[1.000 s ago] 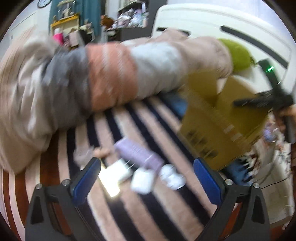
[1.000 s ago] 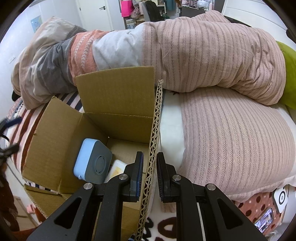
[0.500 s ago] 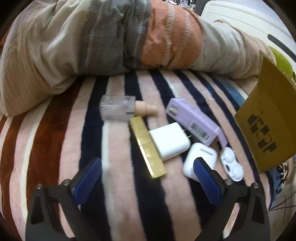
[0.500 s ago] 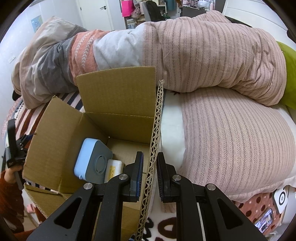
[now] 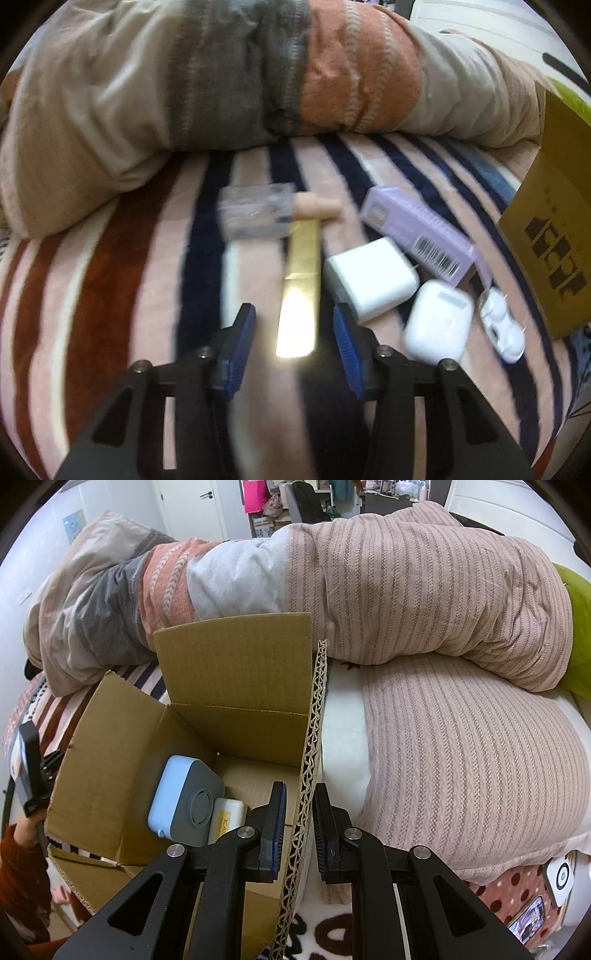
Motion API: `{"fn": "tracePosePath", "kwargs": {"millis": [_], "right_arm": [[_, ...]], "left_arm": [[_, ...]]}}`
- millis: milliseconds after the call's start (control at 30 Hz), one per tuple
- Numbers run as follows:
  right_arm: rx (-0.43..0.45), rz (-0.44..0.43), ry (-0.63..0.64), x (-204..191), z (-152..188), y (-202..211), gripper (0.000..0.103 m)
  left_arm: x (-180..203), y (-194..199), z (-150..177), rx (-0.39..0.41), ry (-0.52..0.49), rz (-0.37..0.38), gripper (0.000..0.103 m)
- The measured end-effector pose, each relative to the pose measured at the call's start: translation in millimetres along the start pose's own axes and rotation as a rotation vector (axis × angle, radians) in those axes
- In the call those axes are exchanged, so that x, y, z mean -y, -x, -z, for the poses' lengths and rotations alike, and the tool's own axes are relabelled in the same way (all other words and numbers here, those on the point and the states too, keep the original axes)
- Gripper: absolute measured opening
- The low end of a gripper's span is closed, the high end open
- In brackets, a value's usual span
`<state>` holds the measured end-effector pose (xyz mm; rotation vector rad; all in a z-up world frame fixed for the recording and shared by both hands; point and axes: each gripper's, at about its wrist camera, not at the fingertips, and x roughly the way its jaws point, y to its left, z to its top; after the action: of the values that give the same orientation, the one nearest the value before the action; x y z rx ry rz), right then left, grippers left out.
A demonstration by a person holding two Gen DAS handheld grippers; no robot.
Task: Organize rigid objects
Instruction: 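Move the left tool to the gold stick and grasp it, then carry the gold stick into the box and open the left tool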
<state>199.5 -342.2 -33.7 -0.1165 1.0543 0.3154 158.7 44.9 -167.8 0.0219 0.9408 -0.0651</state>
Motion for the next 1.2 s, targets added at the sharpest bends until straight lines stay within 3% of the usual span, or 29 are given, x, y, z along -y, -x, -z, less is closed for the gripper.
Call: {"fn": "tracePosePath", "kwargs": {"millis": [33, 100, 167, 300, 500, 667, 800, 900, 1033, 1100, 1200], "right_arm": [[-0.001, 0.0, 0.0, 0.0, -0.2, 0.0, 0.01], [-0.004, 0.002, 0.0, 0.0, -0.4, 0.0, 0.01], [-0.003, 0.006, -0.003, 0.3, -0.4, -0.1, 0.01], [0.0, 0.004, -0.001, -1.4, -0.4, 0.0, 0.01], [0.006, 0.015, 0.013, -4.3, -0.9, 0.8, 0.01], [0.011, 0.007, 0.004, -2.9, -0.2, 1.6, 0.01], [0.019, 0.008, 0.004, -3.4, 0.1, 2.5, 0.01], [0.024, -0.006, -0.009, -1.1, 0.9, 3.7, 0.01], [0.033, -0.024, -0.029, 3.0, 2.9, 4.8, 0.01], [0.035, -0.028, -0.03, 3.8, 3.7, 5.2, 0.01], [0.037, -0.023, -0.023, 2.6, 4.1, 5.5, 0.01]], "left_arm": [[1.6, -4.6, -3.1, -0.001, 0.006, -0.012, 0.036], [4.2, -12.9, -10.8, 0.003, 0.014, -0.038, 0.016], [10.7, -14.8, -14.2, 0.003, -0.005, -0.072, 0.015], [9.3, 3.3, -11.1, 0.037, -0.028, -0.061, 0.015], [2.0, 65.2, -22.0, 0.172, -0.06, -0.098, 0.015], [30.0, 114.4, -48.9, 0.265, -0.105, -0.008, 0.015], [86.0, 141.1, -69.2, 0.316, -0.205, 0.088, 0.015], [131.4, 146.4, -88.1, 0.278, -0.232, 0.267, 0.015], [191.5, 150.4, -102.3, 0.257, -0.347, 0.351, 0.015], [217.9, 141.1, -110.3, 0.175, -0.387, 0.417, 0.015], [242.6, 117.2, -119.5, 0.044, -0.38, 0.385, 0.015]]}}
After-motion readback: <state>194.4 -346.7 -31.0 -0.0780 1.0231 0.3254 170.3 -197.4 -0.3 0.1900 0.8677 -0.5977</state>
